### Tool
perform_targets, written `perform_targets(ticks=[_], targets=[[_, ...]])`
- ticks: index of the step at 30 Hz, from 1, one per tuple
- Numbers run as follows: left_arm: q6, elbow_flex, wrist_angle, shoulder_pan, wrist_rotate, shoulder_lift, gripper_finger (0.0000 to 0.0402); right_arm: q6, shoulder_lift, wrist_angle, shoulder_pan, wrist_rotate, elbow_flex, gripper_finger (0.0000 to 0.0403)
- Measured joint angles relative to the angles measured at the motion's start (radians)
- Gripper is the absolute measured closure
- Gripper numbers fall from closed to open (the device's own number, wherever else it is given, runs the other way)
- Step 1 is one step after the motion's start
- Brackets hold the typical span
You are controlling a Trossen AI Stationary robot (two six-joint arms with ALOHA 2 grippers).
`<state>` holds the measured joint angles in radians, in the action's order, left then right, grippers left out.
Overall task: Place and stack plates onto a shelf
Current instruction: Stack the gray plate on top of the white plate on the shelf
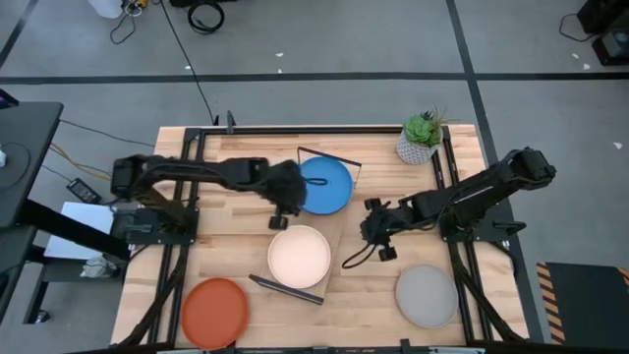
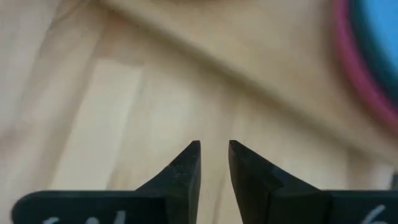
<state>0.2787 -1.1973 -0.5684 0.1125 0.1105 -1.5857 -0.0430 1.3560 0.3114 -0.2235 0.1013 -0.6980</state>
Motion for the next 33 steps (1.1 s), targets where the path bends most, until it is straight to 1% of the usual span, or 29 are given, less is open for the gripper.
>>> perform_targets(ticks=[3, 6, 10, 13, 17, 21, 24, 29, 33], targets=[[-0.007, 0.092, 0.054, 0.01, -0.006, 0.087, 0.0332, 0.036, 0.0, 0.179, -0.011, -0.074, -0.056, 0.0294], [-0.045, 0.155, 0.072, 0.009, -0.039, 0.157, 0.0333, 0.048, 0.0, 0.334, -0.036, -0.153, -0.089, 0.0267], [-0.086, 0.182, 0.076, 0.008, -0.076, 0.231, 0.0333, 0.101, 0.0, 0.419, -0.097, -0.277, -0.09, 0.0232], [-0.11, 0.184, 0.094, 0.007, -0.082, 0.265, 0.0333, 0.151, 0.001, 0.43, -0.169, -0.281, -0.083, 0.0217], [-0.111, 0.183, 0.109, 0.007, -0.105, 0.298, 0.0333, 0.212, 0.001, 0.434, -0.254, -0.225, -0.07, 0.0222], [-0.11, 0.183, 0.135, 0.008, -0.169, 0.308, 0.0333, 0.285, 0.001, 0.433, -0.301, -0.203, -0.045, 0.0239], [-0.109, 0.184, 0.149, 0.008, -0.221, 0.315, 0.0333, 0.334, 0.018, 0.421, -0.321, -0.202, -0.017, 0.025], [-0.083, 0.183, 0.144, 0.008, -0.226, 0.314, 0.0333, 0.38, 0.085, 0.392, -0.348, -0.248, 0.01, 0.0259], [-0.077, 0.183, 0.146, 0.008, -0.226, 0.314, 0.0333, 0.381, 0.144, 0.384, -0.354, -0.255, 0.01, 0.0274]])
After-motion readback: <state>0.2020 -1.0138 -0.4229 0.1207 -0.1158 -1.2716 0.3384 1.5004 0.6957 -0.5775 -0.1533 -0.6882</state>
